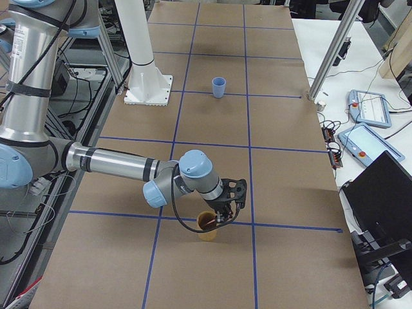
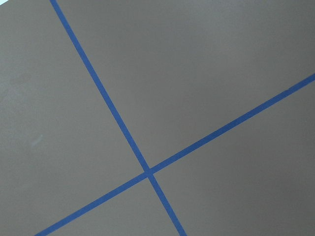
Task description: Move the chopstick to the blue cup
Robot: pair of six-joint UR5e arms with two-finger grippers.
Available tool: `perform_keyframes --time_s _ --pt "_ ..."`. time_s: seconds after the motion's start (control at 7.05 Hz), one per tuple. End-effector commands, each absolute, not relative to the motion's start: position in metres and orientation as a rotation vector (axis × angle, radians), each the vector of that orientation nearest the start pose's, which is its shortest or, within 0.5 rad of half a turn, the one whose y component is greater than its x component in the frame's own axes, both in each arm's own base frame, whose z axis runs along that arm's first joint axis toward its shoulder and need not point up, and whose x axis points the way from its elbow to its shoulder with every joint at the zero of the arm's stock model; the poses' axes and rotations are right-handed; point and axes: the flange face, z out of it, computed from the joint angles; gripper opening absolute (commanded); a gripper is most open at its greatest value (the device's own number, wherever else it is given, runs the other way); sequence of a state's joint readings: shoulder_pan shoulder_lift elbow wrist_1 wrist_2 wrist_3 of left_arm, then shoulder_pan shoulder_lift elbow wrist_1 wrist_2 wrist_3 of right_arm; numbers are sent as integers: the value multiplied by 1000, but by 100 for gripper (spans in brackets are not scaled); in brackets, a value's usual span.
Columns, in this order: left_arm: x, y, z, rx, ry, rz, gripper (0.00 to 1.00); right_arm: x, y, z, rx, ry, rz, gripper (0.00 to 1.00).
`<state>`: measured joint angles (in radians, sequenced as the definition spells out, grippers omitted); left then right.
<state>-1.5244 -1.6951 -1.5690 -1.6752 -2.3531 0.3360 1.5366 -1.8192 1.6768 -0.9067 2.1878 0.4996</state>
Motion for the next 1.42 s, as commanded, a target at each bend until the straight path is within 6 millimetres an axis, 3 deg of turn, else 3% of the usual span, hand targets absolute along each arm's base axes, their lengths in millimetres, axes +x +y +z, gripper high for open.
perform_keyframes --time_s 0.0,0.28,0.57,0.99,1.28 --pt "-37 -557 583 326 747 450 99 85 -403 640 340 -805 288 0" --pt "-37 -557 583 326 747 450 99 106 -398 632 365 -842 316 0" --pt "-37 -552 590 321 748 448 99 140 -388 620 407 -884 376 0" --pt "-37 -547 598 339 745 454 99 170 -380 584 485 -874 422 0" --pt "-37 -547 597 342 744 457 99 177 -397 543 492 -872 425 0"
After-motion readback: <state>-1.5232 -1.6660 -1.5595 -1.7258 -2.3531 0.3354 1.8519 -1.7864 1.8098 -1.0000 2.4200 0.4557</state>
